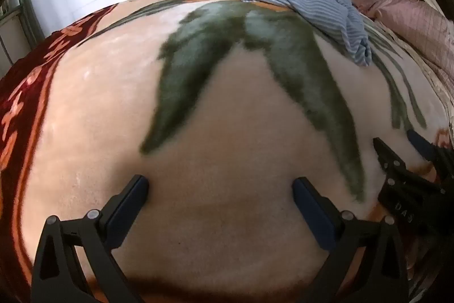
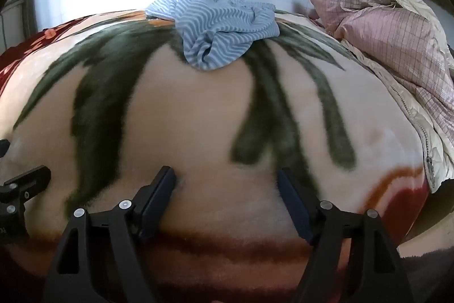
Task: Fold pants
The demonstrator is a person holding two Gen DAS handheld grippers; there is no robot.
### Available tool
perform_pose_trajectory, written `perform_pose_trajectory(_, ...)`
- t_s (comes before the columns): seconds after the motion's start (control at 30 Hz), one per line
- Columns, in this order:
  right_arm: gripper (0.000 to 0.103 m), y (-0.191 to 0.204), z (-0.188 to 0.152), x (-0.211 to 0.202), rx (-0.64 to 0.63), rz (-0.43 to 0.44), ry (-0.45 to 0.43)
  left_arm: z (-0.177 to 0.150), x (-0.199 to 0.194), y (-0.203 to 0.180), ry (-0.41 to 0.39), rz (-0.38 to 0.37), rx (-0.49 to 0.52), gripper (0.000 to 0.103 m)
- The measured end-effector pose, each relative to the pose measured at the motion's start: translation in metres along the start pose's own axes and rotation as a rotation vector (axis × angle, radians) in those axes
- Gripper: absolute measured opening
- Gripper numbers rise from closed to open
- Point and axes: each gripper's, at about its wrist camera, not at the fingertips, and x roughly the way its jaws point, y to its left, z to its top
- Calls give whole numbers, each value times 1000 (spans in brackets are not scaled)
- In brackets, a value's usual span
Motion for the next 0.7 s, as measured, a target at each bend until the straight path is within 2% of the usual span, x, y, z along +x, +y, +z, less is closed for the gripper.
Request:
perform_pose_trajectory(0.23, 77, 1, 2, -3, -6, -5, 4, -2, -6, -8, -5, 5, -3, 103)
perform_pose_trajectory(0.7, 77, -1, 0, -1, 5, 1, 4, -2, -2, 6, -11, -23, -25, 103)
